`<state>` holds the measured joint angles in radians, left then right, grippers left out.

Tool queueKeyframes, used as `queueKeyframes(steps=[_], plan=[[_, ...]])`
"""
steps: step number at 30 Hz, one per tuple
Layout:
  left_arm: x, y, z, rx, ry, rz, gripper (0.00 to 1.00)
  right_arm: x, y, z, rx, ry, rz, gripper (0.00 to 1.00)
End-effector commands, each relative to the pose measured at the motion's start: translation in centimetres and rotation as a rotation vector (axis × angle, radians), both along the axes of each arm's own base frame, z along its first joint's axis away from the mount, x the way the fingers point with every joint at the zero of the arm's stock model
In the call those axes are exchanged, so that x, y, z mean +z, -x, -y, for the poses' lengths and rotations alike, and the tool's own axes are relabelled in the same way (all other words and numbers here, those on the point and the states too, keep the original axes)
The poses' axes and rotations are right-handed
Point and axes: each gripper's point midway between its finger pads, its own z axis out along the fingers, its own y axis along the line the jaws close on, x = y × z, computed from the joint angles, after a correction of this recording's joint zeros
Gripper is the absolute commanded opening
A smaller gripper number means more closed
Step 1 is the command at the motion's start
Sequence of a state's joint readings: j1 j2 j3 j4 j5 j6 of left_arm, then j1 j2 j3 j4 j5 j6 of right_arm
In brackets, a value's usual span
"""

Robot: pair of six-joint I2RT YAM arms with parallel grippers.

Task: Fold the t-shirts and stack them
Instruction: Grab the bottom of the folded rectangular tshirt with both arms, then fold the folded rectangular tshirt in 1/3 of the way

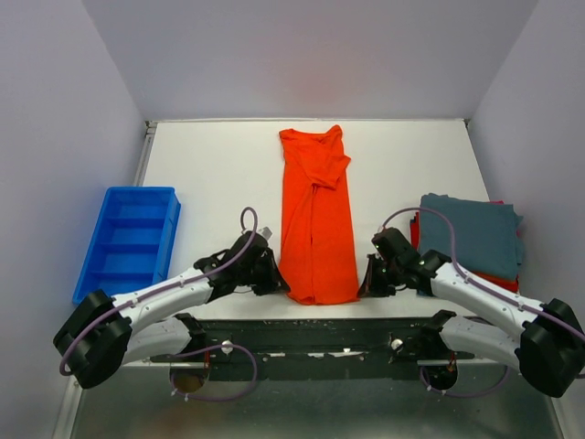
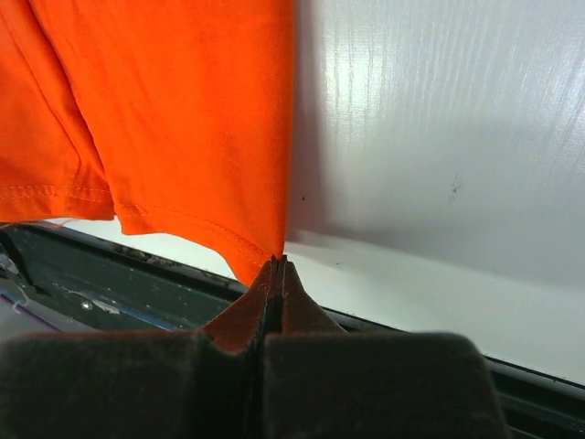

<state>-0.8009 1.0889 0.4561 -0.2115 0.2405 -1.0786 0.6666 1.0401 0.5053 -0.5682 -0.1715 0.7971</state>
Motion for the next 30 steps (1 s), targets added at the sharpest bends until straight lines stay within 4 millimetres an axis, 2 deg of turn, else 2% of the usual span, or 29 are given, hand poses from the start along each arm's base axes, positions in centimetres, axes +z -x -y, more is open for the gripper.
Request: queueKeyframes(steps=[1, 15, 25, 30], plan=[[1.7, -1.1, 1.3, -0.012, 0.048, 0.053, 0.00, 1.7, -1.4, -0.8, -0.026, -0.022, 0.048, 0.01], [3.4, -3.4, 2.2, -0.028, 0.007, 0.130, 0.00, 3.7, -3.9, 0.2, -0.084, 0.022, 0.138, 0.01], [4.7, -8.2, 1.9, 0.053, 0.016, 0.199, 0.00, 4.6, -7.9, -0.1, -0.095, 0.020, 0.186, 0.01], [5.8, -11.6, 1.4, 0.094, 0.022, 0.245, 0.00, 5.4, -10.7, -0.3, -0.099, 0.021, 0.207, 0.01]])
